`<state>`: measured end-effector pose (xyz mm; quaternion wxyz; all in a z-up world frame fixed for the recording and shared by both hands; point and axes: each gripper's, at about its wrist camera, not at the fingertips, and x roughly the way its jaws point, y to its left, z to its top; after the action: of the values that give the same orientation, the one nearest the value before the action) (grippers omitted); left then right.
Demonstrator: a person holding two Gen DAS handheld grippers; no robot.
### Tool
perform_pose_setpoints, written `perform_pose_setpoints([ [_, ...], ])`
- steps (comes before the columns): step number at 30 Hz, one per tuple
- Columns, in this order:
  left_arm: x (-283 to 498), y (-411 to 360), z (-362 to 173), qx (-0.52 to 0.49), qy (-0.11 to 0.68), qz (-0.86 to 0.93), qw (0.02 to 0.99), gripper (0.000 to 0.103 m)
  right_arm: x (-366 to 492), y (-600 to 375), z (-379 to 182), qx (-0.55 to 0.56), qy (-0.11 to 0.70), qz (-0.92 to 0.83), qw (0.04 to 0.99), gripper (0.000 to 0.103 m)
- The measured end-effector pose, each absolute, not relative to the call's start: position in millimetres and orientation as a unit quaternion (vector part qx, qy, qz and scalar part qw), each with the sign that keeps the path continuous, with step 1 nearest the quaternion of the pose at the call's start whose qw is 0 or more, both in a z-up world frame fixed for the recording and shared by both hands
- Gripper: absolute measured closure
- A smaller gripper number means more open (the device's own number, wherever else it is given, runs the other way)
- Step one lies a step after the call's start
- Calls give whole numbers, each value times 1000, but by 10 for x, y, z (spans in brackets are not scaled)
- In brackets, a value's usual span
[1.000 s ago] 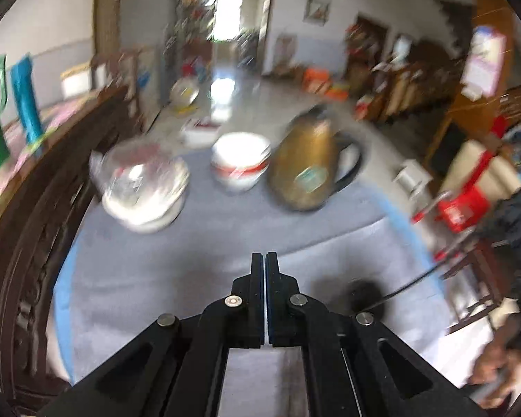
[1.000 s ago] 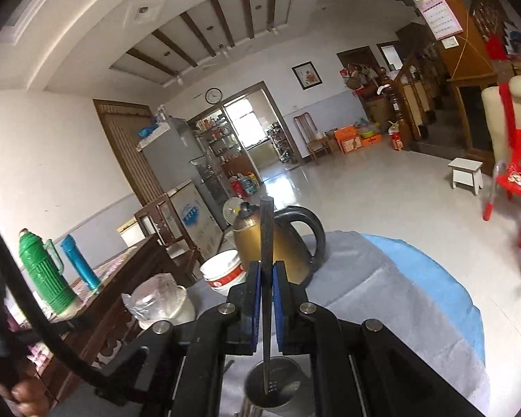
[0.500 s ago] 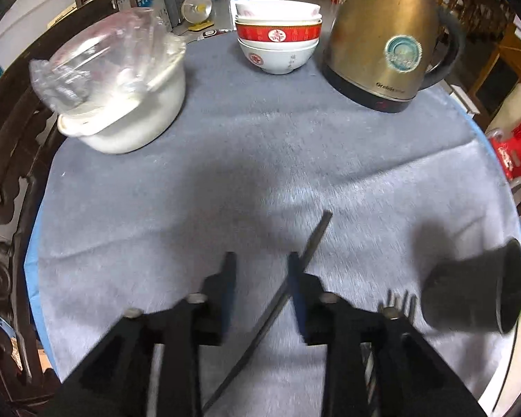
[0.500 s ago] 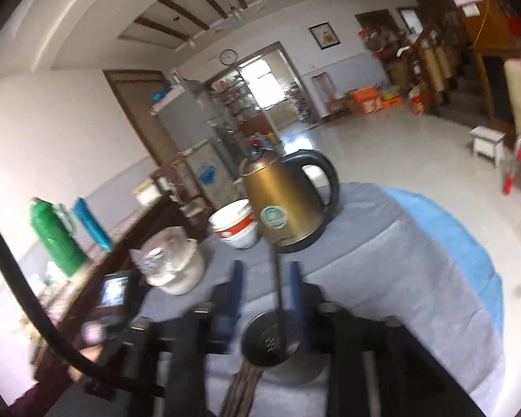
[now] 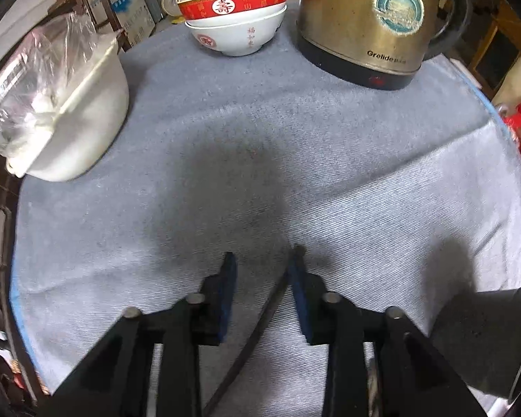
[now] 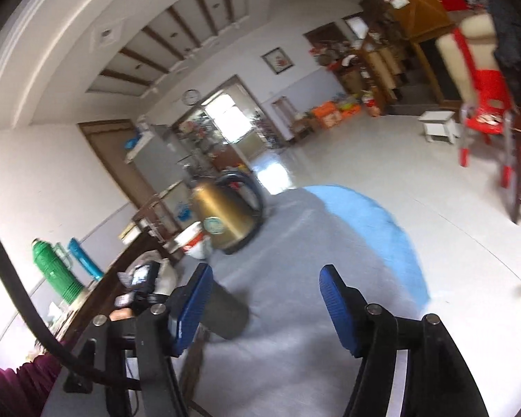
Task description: Organize utensils
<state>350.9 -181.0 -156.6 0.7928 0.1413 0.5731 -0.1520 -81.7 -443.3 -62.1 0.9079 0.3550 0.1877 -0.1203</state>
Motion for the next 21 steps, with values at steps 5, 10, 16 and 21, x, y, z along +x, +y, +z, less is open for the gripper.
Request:
perform_pose_setpoints([
  [5,3360,-1856,-1526,124,578,-172,788,94,-897,-4551,-673,375,183,-128,900,39],
  [10,3299,-1797,-1581,128,585,-165,784,88,-787,-4360,-636,357,192,-104,908,39],
  [16,3210,-1738,-1554,114,577,-164,792,91,-658,-4150,-717,359,213,-87,904,39],
  [21,3068,-1531,-1248,67,558,-174,808,97,-715,-4083,-557,330,201,-96,917,41],
])
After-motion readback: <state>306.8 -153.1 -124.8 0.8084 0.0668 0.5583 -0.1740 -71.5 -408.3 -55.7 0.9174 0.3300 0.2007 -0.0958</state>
